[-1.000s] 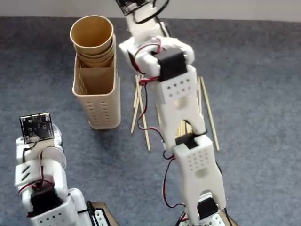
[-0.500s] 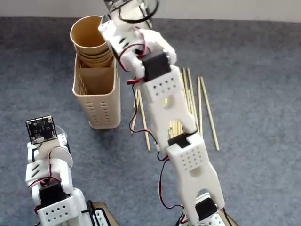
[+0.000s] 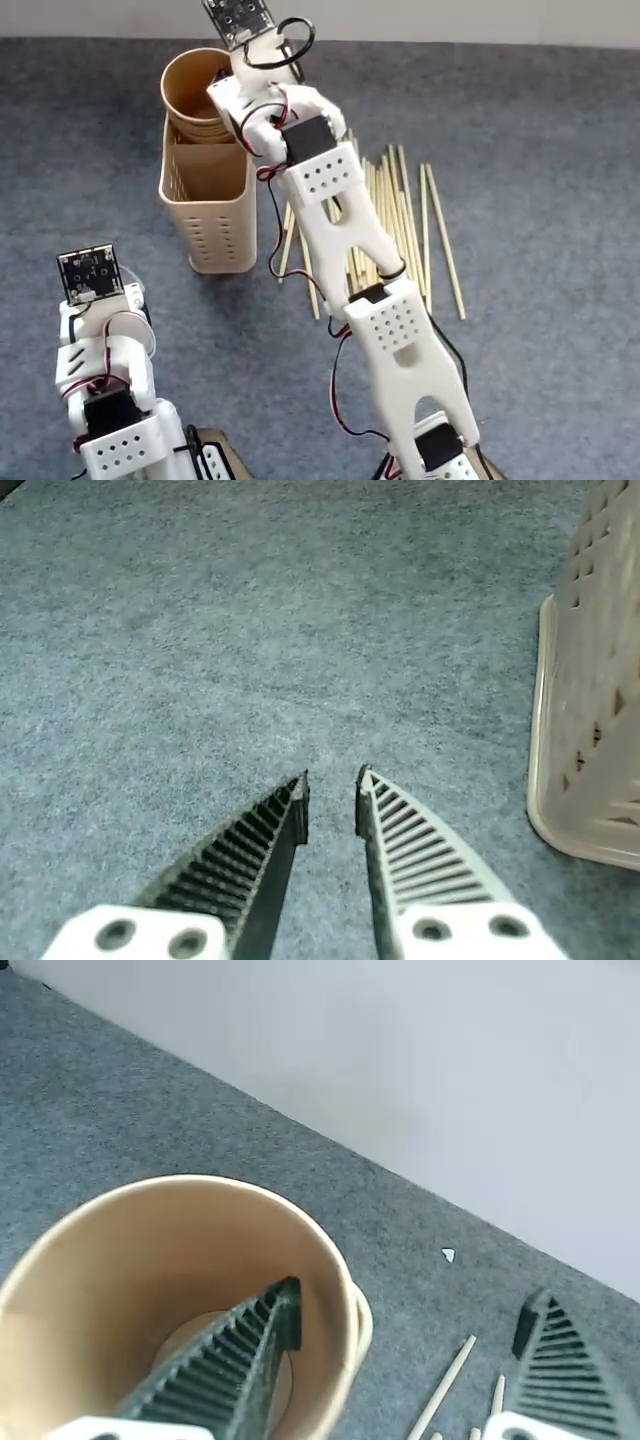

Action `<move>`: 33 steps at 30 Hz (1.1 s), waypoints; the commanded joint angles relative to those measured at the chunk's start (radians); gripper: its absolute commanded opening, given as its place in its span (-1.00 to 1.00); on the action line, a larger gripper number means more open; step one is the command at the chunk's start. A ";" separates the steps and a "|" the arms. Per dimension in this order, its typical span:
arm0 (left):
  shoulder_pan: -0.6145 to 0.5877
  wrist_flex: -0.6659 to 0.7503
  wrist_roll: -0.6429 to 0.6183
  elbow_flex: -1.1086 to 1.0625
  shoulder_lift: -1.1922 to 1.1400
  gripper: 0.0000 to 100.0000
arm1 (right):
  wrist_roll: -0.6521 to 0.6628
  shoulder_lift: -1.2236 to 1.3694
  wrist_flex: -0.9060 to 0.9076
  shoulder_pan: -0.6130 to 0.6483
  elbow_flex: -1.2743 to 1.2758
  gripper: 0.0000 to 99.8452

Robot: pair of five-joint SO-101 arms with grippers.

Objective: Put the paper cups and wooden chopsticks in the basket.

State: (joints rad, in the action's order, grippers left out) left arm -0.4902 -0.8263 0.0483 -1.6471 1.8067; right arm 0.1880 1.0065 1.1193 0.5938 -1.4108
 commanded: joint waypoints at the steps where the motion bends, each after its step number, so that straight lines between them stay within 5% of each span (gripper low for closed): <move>1: 0.016 0.015 -0.014 0.004 0.012 -0.79 | -0.002 0.076 0.016 -0.013 0.019 -0.33; 10: 0.021 0.018 -0.014 -0.010 0.012 -0.79 | 0.002 -0.022 0.084 -0.021 -0.228 -0.33; 13: 0.021 0.020 -0.014 -0.010 0.012 -0.79 | 0.003 -0.180 0.197 -0.019 -0.392 -0.33; 22: 0.022 0.020 -0.014 -0.012 0.012 -0.79 | -0.002 -0.677 0.653 -0.028 -0.231 -0.33; 28: 0.022 0.015 -0.014 -0.010 0.012 -0.79 | -0.041 -0.791 0.644 -0.277 0.354 -0.33; 33: 0.022 0.015 -0.014 -0.010 0.012 -0.79 | 0.077 -0.754 0.490 -0.420 0.921 -0.33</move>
State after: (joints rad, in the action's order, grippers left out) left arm -0.4841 -0.8263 0.0483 -1.6625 1.8082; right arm 0.2263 0.2624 1.7177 0.2516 -0.8247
